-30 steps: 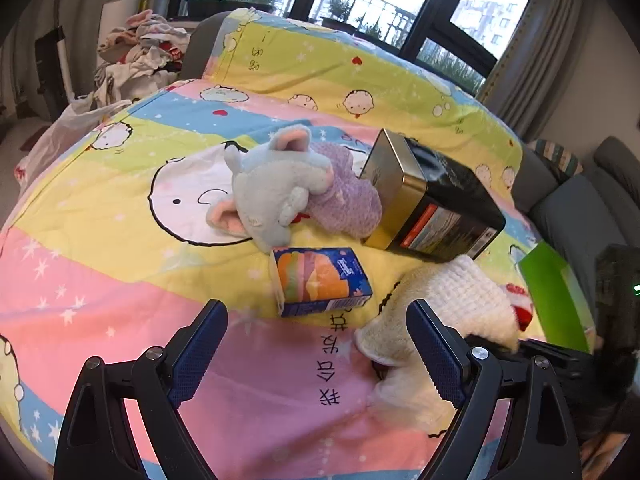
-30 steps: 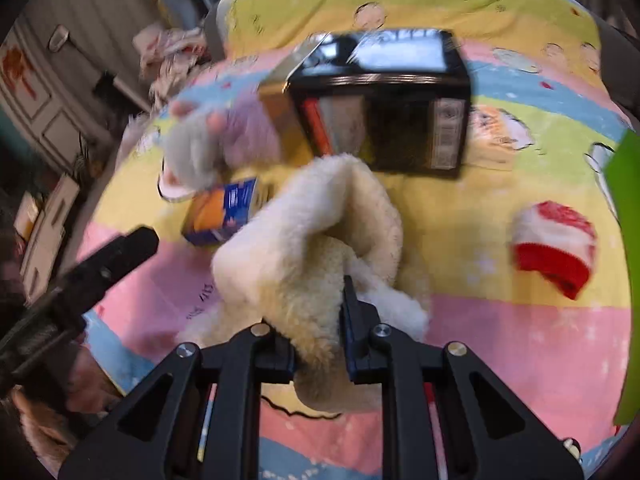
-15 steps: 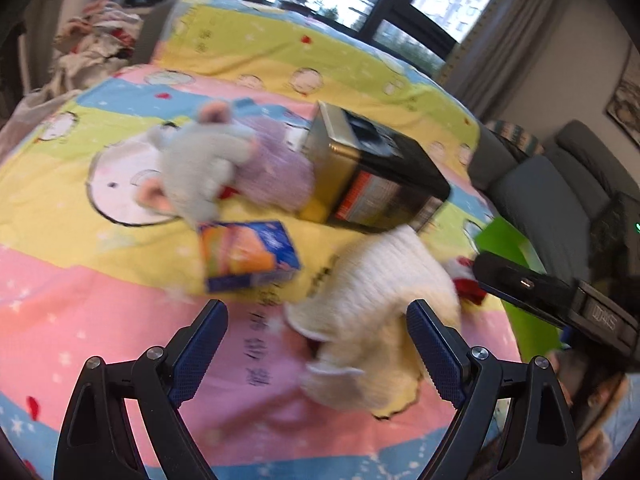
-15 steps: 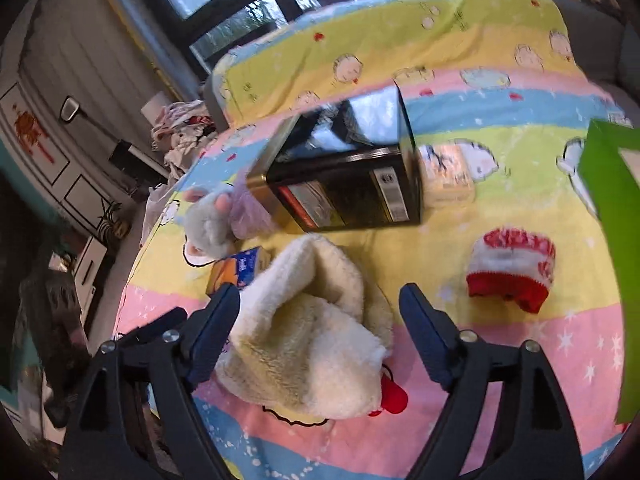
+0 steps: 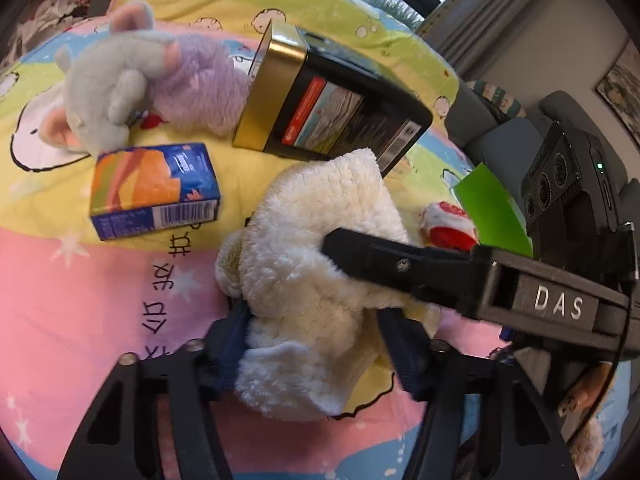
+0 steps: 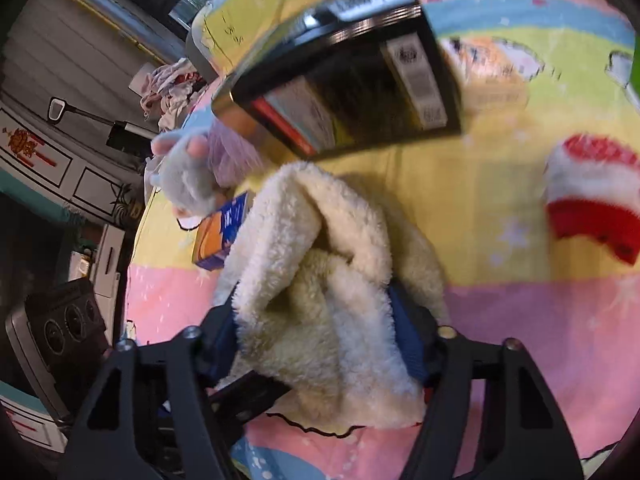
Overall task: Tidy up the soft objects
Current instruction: 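Close the right gripper on the cream fluffy cloth and lift it, then carry the cream cloth with the right gripper over the green box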
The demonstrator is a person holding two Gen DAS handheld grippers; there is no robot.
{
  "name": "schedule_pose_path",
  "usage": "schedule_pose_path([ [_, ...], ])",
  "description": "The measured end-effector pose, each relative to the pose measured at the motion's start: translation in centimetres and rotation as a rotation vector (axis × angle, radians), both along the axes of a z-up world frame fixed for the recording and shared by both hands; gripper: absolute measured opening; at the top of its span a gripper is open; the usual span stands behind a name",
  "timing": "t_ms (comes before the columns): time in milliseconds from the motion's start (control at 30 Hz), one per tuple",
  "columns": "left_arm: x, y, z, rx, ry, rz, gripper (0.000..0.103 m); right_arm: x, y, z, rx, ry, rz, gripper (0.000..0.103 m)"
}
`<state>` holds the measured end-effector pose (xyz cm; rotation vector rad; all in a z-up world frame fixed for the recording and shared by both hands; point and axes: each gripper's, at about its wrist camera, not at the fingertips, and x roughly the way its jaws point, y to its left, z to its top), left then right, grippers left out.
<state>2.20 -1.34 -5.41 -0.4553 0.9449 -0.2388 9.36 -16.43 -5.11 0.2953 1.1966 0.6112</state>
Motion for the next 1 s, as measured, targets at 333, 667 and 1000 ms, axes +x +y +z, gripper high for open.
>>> schedule_pose_path([
  [333, -0.6, -0.3, 1.3, 0.052, -0.045, -0.005, 0.039, -1.5, 0.6, 0.6, 0.037, -0.055, 0.023, 0.042],
  [667, -1.6, -0.5, 2.9, 0.182, -0.129, 0.033, 0.038, -2.3, 1.8, 1.4, 0.112, -0.177, 0.036, 0.042],
  [1000, -3.6, -0.8, 5.8, 0.281, -0.303, 0.039, 0.038, -4.0, 1.8, 4.3, 0.187, -0.366, 0.051, 0.043],
])
